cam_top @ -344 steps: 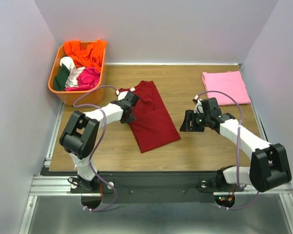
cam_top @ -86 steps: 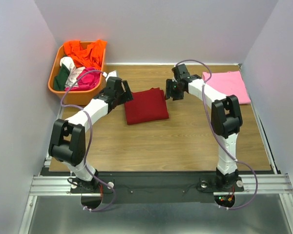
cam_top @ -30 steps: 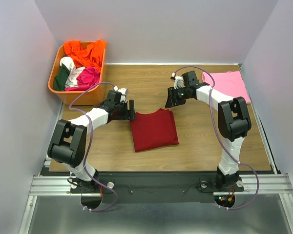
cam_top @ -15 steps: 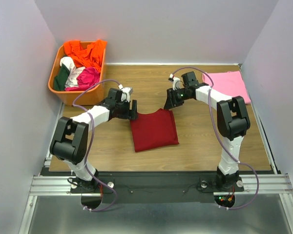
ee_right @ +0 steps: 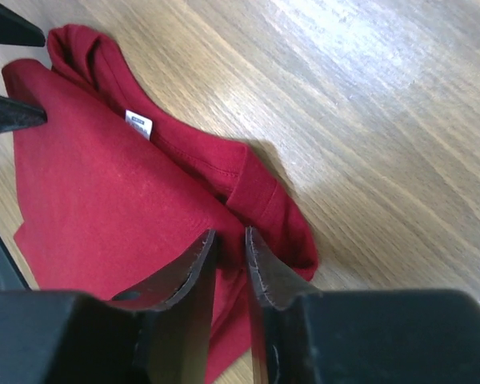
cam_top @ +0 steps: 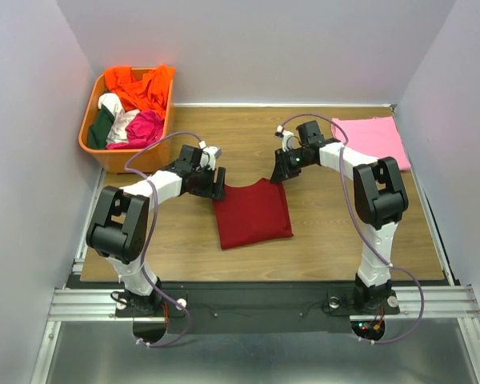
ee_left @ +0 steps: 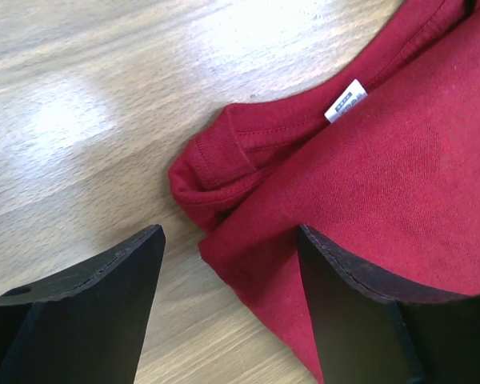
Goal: Fold and stack the t-shirts
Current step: Neatly place the folded tshirt to the corner
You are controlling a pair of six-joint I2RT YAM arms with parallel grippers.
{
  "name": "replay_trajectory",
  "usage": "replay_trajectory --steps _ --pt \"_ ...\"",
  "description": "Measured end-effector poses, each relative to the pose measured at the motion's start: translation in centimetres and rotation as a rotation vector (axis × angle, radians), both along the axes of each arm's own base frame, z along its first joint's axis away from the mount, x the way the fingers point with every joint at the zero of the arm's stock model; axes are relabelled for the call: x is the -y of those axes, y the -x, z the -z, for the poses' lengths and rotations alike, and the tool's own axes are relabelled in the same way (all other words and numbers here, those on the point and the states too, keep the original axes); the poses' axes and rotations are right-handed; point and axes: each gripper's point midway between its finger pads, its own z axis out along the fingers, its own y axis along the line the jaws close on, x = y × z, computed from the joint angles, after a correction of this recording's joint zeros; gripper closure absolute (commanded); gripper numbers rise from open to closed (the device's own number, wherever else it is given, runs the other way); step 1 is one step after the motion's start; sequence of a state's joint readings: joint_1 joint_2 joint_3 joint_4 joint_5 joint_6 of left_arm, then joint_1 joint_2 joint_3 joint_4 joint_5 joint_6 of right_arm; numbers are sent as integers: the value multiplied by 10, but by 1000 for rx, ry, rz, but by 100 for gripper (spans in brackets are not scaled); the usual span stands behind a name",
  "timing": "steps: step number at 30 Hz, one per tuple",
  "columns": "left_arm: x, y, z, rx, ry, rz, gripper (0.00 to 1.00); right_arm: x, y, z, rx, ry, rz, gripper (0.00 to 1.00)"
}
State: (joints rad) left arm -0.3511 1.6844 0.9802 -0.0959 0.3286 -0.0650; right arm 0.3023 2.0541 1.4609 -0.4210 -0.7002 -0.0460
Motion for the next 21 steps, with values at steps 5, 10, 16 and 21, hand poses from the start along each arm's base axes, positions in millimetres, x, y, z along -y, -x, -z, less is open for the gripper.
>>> replay_trajectory --steps 5,10,16,21 --pt "2 4 6 -22 5 23 39 0 2 1 -4 -1 -5 85" --pt "4 7 8 -39 8 43 55 0 2 1 -4 -1 -5 89" --pt "6 4 3 -35 9 61 83 0 2 1 -6 -3 -6 96" --pt "6 6 4 -43 8 66 89 0 2 0 -4 -2 -5 99"
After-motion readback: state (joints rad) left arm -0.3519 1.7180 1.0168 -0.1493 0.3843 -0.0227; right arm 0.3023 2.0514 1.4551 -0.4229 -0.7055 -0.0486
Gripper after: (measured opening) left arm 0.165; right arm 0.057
